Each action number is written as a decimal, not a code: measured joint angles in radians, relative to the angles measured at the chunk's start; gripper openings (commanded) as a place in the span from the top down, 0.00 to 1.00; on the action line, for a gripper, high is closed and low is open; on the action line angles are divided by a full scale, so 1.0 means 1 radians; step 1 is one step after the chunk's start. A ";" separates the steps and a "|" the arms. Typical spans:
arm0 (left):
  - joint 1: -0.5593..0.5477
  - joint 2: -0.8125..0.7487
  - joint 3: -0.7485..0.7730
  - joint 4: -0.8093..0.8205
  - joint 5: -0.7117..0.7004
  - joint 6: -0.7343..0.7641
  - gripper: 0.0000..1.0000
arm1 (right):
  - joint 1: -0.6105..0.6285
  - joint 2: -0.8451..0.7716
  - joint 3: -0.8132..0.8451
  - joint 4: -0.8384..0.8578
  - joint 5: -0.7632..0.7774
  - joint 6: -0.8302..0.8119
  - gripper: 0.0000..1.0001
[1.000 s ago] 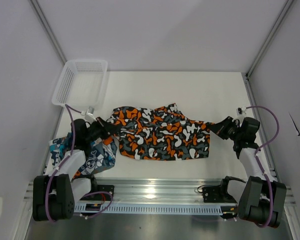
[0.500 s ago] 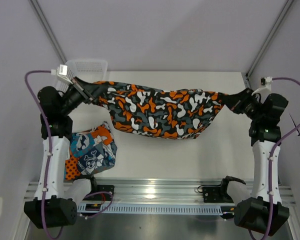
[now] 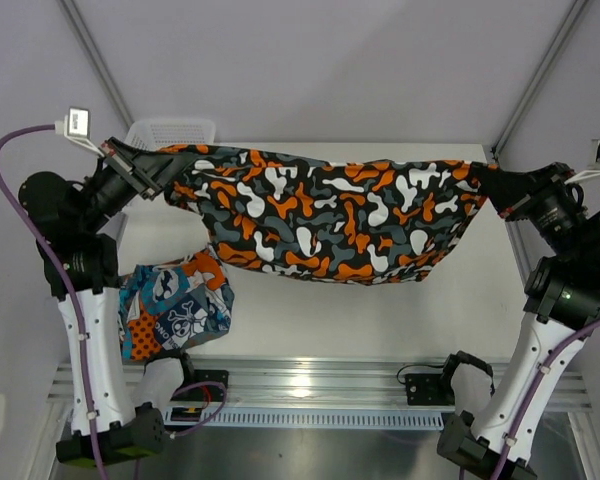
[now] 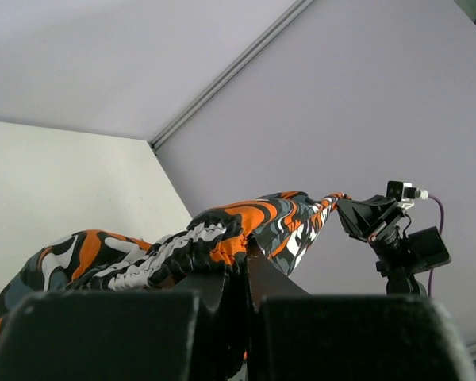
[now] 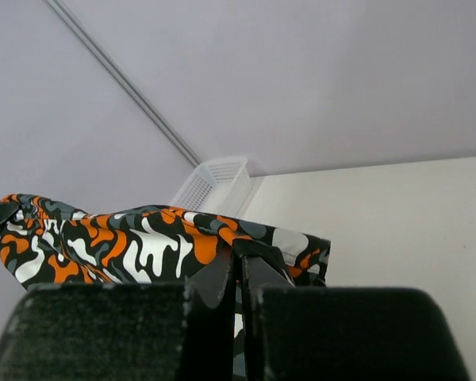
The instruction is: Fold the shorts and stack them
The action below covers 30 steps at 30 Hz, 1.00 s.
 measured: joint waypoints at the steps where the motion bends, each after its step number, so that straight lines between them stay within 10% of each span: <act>1: 0.003 -0.017 -0.008 -0.009 -0.003 -0.001 1.00 | -0.003 -0.014 -0.001 -0.013 0.002 0.002 1.00; 10: 0.013 -0.127 -0.077 -0.156 -0.073 0.051 1.00 | -0.012 -0.041 0.076 -0.303 0.079 -0.112 1.00; 17: -0.076 0.142 -0.250 -0.143 -0.105 0.090 1.00 | 0.074 0.275 -0.036 -0.344 0.006 -0.153 1.00; 18: -0.101 0.215 -0.262 -0.137 -0.134 0.091 0.96 | 0.101 0.347 -0.037 -0.338 0.030 -0.154 0.93; 19: -0.132 0.289 -0.266 -0.128 -0.166 0.096 0.81 | 0.129 0.428 -0.036 -0.326 0.066 -0.154 0.53; 20: -0.159 0.361 -0.265 -0.116 -0.201 0.110 0.35 | 0.161 0.528 -0.024 -0.325 0.129 -0.153 0.39; 22: -0.195 0.486 -0.243 -0.117 -0.261 0.128 0.11 | 0.192 0.658 0.006 -0.316 0.226 -0.159 0.25; 30: -0.216 0.663 -0.049 -0.235 -0.393 0.223 0.01 | 0.223 0.786 0.079 -0.335 0.434 -0.204 0.12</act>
